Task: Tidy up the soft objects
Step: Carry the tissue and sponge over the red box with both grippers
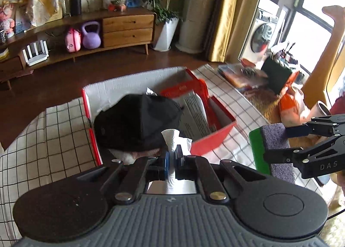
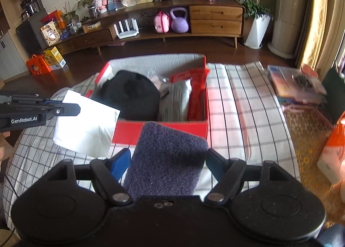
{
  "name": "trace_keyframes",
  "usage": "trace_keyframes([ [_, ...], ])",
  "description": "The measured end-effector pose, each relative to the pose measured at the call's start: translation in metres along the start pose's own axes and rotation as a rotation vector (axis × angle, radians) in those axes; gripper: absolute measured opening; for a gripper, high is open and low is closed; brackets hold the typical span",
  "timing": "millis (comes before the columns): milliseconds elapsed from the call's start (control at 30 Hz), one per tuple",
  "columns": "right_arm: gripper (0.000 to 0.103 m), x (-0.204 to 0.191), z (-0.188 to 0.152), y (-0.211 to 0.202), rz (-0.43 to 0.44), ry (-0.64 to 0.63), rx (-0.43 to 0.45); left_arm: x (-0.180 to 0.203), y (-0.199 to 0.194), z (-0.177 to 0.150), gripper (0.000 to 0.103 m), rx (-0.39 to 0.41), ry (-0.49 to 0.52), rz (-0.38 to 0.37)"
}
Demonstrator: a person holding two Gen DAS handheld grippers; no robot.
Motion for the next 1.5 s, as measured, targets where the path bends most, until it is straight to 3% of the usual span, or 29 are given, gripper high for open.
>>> trace_keyframes([
  [233, 0.075, -0.013, 0.040, 0.019, 0.003, -0.049, 0.011, -0.024, -0.002, 0.031, 0.005, 0.050, -0.061, 0.034],
  [533, 0.075, -0.019, 0.081, 0.069, 0.007, -0.054, 0.028, -0.061, 0.033, 0.054, 0.005, 0.093, -0.174, 0.053],
  [967, 0.075, -0.015, 0.088, 0.139, 0.003, -0.054, 0.009, -0.090, 0.098, 0.043, 0.005, 0.032, -0.196, 0.088],
  [1233, 0.075, -0.014, 0.093, 0.149, -0.043, -0.087, 0.074, -0.097, 0.120, 0.032, 0.005, 0.010, -0.187, 0.119],
  [1500, 0.078, -0.009, 0.090, 0.147, -0.022, -0.065, 0.062, -0.096, 0.127, 0.026, 0.005, -0.024, -0.183, 0.112],
])
Point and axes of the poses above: each gripper's, at about its wrist camera, not at the fingertips, and y roughly the way its jaws point, x to its right, z to its top, the point moved 7 cm from there along y, roughly the way its jaws point, and after that the axes turned 5 degrees about y, right-handed, at the moved point
